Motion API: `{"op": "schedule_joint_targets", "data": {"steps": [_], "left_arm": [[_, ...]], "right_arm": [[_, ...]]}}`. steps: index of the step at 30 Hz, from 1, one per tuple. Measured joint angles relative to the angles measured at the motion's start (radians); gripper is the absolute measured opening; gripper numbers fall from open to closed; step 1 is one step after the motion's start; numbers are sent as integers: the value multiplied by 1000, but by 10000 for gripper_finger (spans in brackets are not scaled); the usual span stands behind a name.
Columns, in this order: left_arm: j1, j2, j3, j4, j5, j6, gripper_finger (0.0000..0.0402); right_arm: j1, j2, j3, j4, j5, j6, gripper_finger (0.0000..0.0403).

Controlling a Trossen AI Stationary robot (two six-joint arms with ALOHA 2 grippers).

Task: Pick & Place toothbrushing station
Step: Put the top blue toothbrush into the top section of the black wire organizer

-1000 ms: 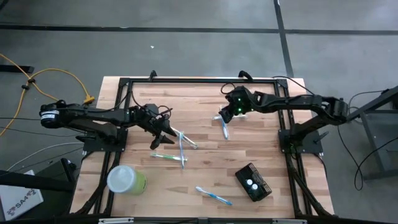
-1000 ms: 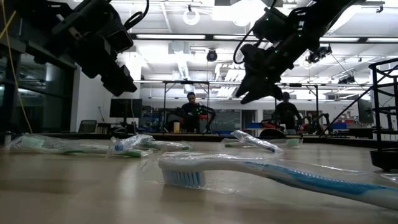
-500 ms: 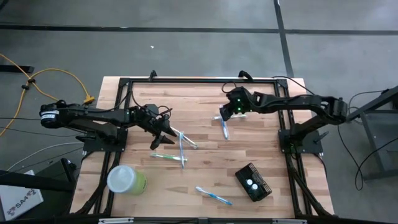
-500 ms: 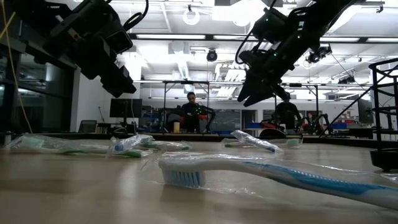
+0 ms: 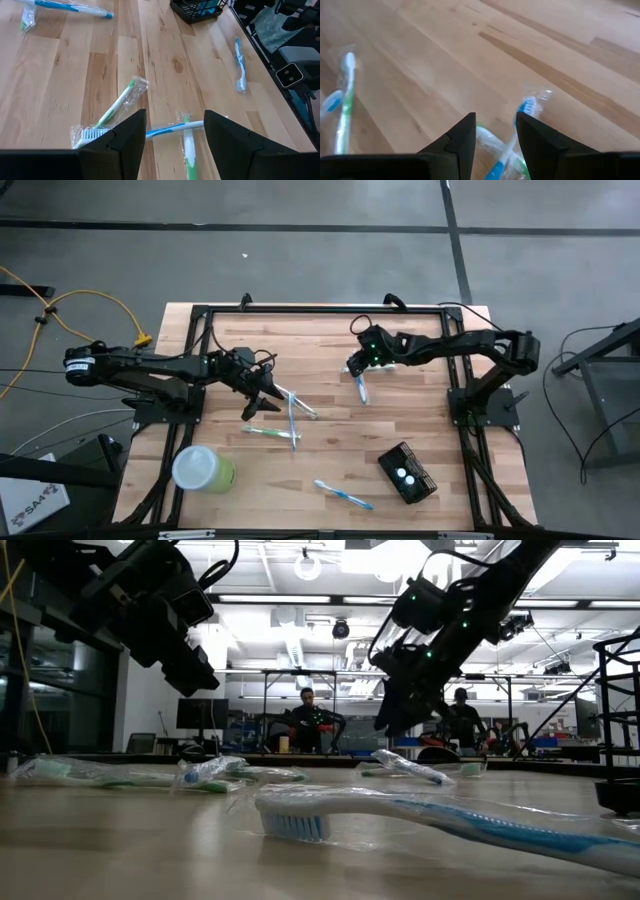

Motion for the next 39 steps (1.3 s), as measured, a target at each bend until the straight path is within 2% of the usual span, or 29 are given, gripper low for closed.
{"op": "schedule_joint_targets", "data": {"steps": [10,14,20,24,30,39], "left_arm": [[0,0,0,5,0,1,195],[0,0,0,5,0,1,195],[0,0,0,4,0,1,195],[0,0,0,4,0,1,195],[-1,0,0,4,0,2,195],[-5,0,0,3,17,2,195]], "right_arm": [[-12,0,23,-29,5,16,133],[-16,0,133,-161,-25,-12,133],[-25,0,356,-412,-10,-90,133],[-56,0,451,-569,4,-102,133],[-113,10,462,-695,-44,-76,133],[-96,110,462,-671,-82,-75,133]]}}
